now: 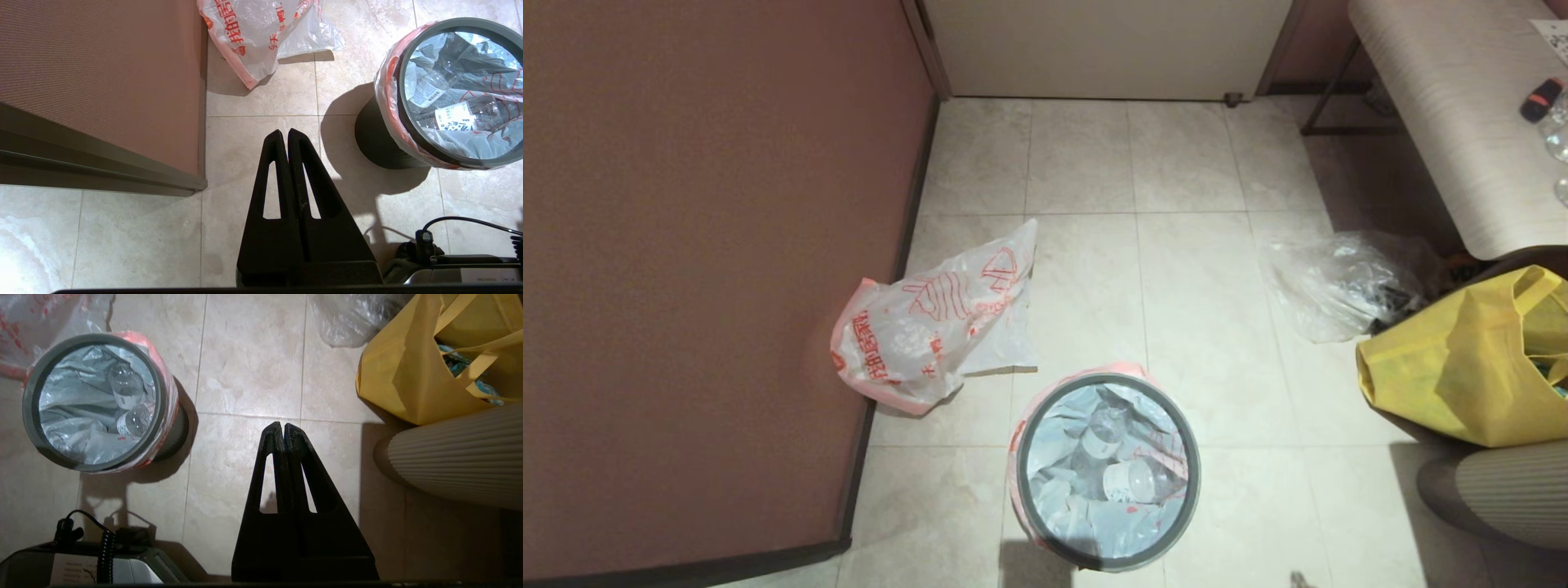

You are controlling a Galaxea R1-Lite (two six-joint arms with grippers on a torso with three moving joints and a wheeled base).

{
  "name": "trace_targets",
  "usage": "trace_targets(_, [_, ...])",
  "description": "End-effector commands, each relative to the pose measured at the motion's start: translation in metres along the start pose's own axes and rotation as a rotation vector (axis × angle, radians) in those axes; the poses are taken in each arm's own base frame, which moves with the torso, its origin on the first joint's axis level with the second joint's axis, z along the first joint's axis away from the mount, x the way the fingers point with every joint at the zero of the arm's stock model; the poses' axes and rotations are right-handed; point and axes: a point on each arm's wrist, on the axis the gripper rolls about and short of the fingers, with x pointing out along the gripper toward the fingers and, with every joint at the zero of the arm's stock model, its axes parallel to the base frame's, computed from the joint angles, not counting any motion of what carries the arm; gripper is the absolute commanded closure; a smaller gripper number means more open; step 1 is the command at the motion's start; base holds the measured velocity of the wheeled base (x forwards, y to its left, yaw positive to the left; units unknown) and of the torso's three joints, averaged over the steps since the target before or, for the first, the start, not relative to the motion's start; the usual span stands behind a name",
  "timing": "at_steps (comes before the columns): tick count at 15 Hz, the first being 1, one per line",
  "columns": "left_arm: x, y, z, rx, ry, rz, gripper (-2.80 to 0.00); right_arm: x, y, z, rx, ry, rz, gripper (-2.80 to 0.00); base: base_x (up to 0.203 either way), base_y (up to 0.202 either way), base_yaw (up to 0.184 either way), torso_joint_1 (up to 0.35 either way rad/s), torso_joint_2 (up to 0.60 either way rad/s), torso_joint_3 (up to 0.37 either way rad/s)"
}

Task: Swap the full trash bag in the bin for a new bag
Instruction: Place the trash can ring on the floor

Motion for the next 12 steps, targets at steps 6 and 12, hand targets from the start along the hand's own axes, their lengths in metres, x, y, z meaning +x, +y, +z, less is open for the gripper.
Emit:
trace_targets(6, [0.0, 0.0, 0.0, 0.0, 0.002, 0.0, 0.0, 0.157, 0.001, 0.056, -0.023, 0.433, 0.064, 0.0, 0.0, 0.0, 0.0, 0.0, 0.0, 0.0])
trace_targets(12, [0.0, 0.0, 0.0, 0.009, 0.002, -0.003, 0.0, 0.181, 0.082, 0.037, -0.141, 0.492, 0.131, 0.0, 0.0, 0.0, 0.0, 0.0, 0.0, 0.0])
